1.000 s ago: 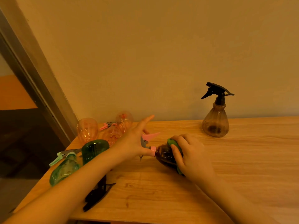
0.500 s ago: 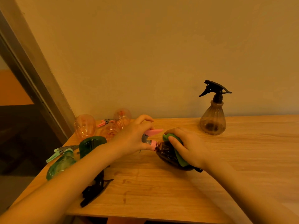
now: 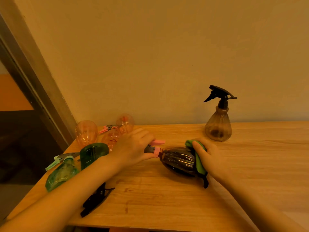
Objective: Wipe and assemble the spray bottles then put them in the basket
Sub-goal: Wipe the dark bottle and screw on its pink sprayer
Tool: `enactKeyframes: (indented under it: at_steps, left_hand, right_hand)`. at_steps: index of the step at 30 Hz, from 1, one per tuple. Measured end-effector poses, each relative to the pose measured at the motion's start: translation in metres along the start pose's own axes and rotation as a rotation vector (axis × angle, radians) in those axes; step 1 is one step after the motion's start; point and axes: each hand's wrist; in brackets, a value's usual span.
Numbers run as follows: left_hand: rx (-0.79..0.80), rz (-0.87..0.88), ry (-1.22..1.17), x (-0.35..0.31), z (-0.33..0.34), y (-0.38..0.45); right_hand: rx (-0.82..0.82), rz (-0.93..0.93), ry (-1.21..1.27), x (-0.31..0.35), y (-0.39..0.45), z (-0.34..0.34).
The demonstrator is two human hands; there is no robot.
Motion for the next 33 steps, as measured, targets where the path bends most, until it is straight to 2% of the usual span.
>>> enactKeyframes:
  at_steps: [3,8,13,20,26,33]
  left_hand:
    - [-0.02,0.025,0.033,0.0,0.002,0.001]
    - [-0.111,0.106,0.166,-0.009,0.002,0.008]
    - [-0.131,0.152,0.279,-0.009,0.006,0.009]
    - [-0.041,0.132,0.247,-0.008,0.009,0.004]
    - [0.077,0.115,0.196,-0.005,0.012,0.005]
    - [0.184,0.005,0.065,0.0,0.023,0.016]
  right_hand:
    - [0.032,0.003,-0.028,0.004,0.002,-0.003]
    - [0.144,-0.122,-0.264,0.029,0.006,0.002]
    - [0.096,-0.239,-0.422,0.032,0.004,0.01]
    - [0.015,-0.206,-0.177,0.006,-0.005,0.004]
    - [-0.055,-0.317,-0.034,-0.016,-0.025,-0.001]
    - [-0.132,-0.205,0.065,-0.028,-0.023,-0.002]
Point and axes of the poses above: each hand's wrist, its own y-axis towards the middle knuckle, its own z-axis out of the palm, x = y × z, and after that the axes turned 1 degree about z, right-handed
